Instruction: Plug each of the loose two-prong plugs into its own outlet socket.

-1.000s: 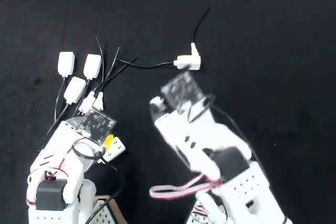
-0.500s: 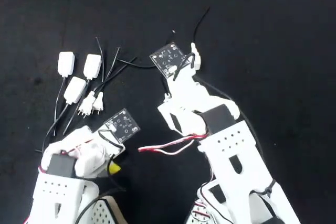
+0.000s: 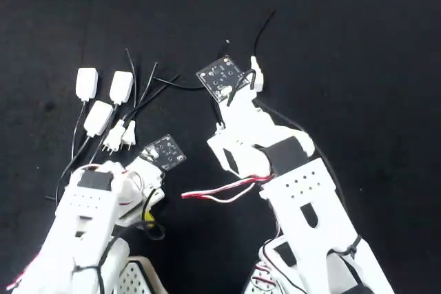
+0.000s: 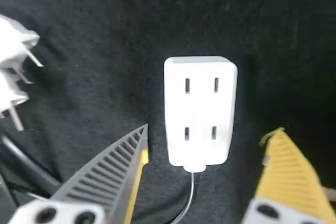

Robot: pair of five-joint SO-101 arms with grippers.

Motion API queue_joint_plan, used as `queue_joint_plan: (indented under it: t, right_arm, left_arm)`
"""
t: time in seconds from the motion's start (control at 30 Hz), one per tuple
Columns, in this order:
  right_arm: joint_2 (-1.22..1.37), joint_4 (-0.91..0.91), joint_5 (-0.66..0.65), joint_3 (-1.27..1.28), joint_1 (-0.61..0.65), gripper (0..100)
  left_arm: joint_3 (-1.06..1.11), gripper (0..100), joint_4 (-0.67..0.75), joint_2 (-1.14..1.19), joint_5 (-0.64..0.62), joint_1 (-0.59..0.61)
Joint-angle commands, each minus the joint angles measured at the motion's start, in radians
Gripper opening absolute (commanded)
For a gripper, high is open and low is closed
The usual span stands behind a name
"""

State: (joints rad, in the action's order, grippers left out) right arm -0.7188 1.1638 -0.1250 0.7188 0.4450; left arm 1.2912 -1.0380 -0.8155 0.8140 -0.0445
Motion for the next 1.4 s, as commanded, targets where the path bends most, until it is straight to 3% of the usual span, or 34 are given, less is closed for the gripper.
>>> queue_joint_plan:
  t: [0.0, 0.13, 0.43, 0.63, 0.9, 1.0, 1.2, 1.37]
  right_arm:
    - [0.002, -0.002, -0.009, -0.061, -0.011, 1.1]
    - [0.002, -0.002, -0.018, -0.061, -0.011, 1.1]
    - [0.002, -0.002, -0.041, -0.061, -0.011, 1.1]
    - [0.001, 0.002, -0.035, -0.061, -0.015, 1.1]
    - [0.001, 0.008, -0.040, -0.076, -0.068, 1.1]
    - [0.001, 0.051, -0.041, -0.113, -0.110, 1.1]
    - [0.001, 0.077, -0.041, -0.131, -0.118, 1.1]
    - [0.008, 0.071, -0.041, -0.124, -0.112, 1.1]
  left_arm:
    - [-0.090, 23, -0.008, 0.072, 0.006, 0.002]
    - [-0.117, 17, -0.060, 0.095, 0.006, -0.001]
    - [-0.113, 16, -0.075, 0.095, -0.005, -0.016]
    - [-0.163, 16, -0.008, 0.104, -0.236, -0.117]
    - [-0.231, 17, 0.100, 0.107, -0.387, -0.127]
    - [-0.197, 21, 0.118, 0.107, -0.411, -0.162]
    - [-0.174, 40, 0.117, 0.095, -0.430, -0.176]
    - [-0.240, 39, -0.012, 0.091, -0.431, -0.159]
